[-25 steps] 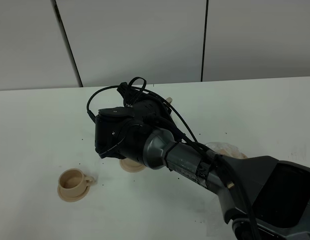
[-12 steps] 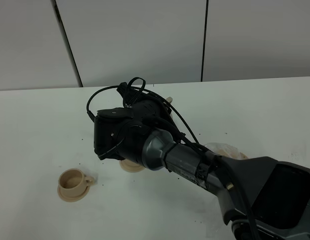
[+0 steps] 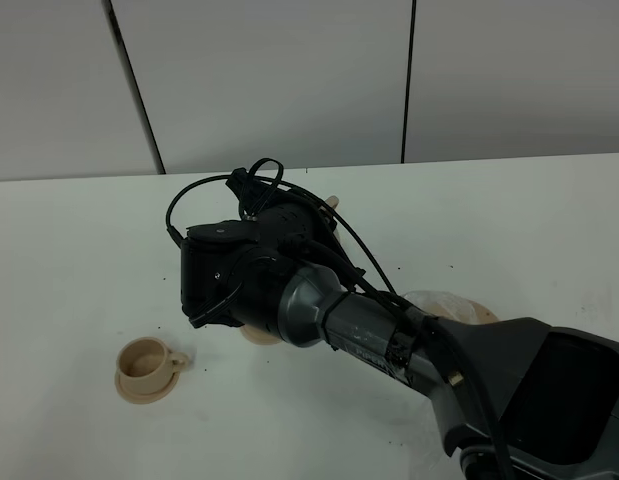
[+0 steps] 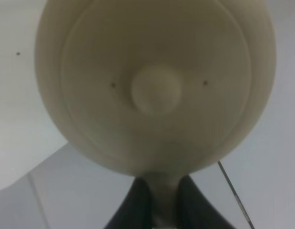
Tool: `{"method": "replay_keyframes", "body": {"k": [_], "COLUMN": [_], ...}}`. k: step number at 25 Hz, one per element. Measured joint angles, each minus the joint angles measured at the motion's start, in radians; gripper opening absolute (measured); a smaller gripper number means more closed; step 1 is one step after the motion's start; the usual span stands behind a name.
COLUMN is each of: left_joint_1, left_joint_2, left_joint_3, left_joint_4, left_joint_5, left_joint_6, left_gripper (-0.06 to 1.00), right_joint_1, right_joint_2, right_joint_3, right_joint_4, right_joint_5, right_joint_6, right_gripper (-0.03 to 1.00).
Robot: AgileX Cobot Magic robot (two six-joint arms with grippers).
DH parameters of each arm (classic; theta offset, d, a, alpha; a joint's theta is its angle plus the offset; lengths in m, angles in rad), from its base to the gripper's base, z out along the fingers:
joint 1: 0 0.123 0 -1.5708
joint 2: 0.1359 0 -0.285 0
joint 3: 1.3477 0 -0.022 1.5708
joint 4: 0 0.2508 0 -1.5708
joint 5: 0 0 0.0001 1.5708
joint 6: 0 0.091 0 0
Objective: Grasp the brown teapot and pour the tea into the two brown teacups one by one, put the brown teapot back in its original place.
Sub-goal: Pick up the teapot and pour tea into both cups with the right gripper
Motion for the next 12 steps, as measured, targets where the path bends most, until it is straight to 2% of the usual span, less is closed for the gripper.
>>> {"method": "replay_keyframes", "body": {"k": [12], "left_joint_1": [0.000], "left_joint_2": [0.000], "left_joint_3": [0.000], "left_joint_4": [0.000], "left_joint_5": [0.000], "left_joint_6": [0.000], "left_gripper": [0.24], "right_joint_1": [0.008], "right_joint_2": [0.000], "right_joint_3": [0.000], "right_joint_4": [-0.007], "right_joint_5": [0.004], "right_joint_6": [0.001], "right_gripper": [0.09]}}
